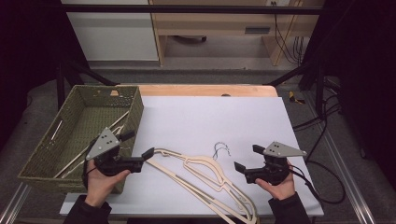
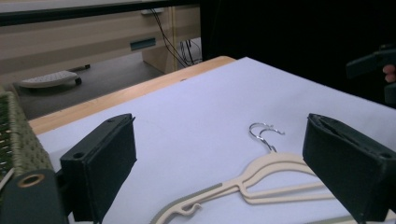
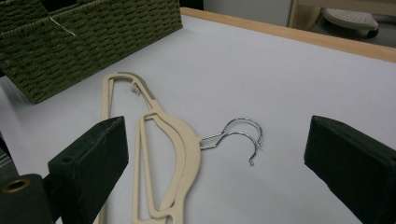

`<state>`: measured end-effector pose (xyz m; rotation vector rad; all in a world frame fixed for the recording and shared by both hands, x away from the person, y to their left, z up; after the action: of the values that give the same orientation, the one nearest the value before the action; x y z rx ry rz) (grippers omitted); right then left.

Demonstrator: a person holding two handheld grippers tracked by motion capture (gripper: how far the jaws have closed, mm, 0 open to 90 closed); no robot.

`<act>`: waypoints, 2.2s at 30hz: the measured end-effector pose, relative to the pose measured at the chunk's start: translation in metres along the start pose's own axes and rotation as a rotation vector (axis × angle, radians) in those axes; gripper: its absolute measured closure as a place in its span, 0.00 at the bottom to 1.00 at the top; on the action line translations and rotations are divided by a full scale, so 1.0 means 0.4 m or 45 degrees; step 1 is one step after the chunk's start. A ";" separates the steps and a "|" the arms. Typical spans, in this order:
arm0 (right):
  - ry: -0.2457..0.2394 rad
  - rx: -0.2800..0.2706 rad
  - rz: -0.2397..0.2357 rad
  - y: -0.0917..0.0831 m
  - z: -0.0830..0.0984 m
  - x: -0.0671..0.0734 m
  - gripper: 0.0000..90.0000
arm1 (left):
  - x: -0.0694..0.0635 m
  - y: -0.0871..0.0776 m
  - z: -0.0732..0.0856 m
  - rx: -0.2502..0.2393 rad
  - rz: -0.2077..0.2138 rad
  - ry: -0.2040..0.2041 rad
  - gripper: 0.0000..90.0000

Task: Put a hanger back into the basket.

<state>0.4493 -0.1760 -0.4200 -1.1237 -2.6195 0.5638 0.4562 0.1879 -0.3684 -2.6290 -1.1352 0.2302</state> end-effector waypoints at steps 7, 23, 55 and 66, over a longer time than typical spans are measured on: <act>0.001 0.043 -0.020 0.011 0.016 0.007 0.10 | -0.038 0.037 0.031 0.055 0.037 0.021 0.11; -0.005 0.018 0.002 -0.010 0.025 -0.004 0.09 | -0.130 0.220 0.040 0.175 0.091 0.002 0.11; 0.015 -0.043 0.020 -0.041 0.006 -0.021 0.09 | -0.200 0.547 0.162 0.493 0.089 -0.006 0.40; 0.016 -0.046 0.016 -0.042 0.005 -0.021 0.09 | -0.212 0.590 0.208 0.604 0.080 -0.012 0.66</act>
<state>0.4435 -0.1931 -0.4151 -1.1511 -2.6242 0.5121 0.5402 -0.0141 -0.5161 -2.2434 -0.8703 0.4623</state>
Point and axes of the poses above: each handheld gripper's, and its own axes: y roughly forward along the jaws, z roughly out of its underside, x roughly to its left, the point moved 6 cm from there along y, roughly forward along the jaws, and after that the axes turned 3 degrees about -y, right-handed, at the moved point
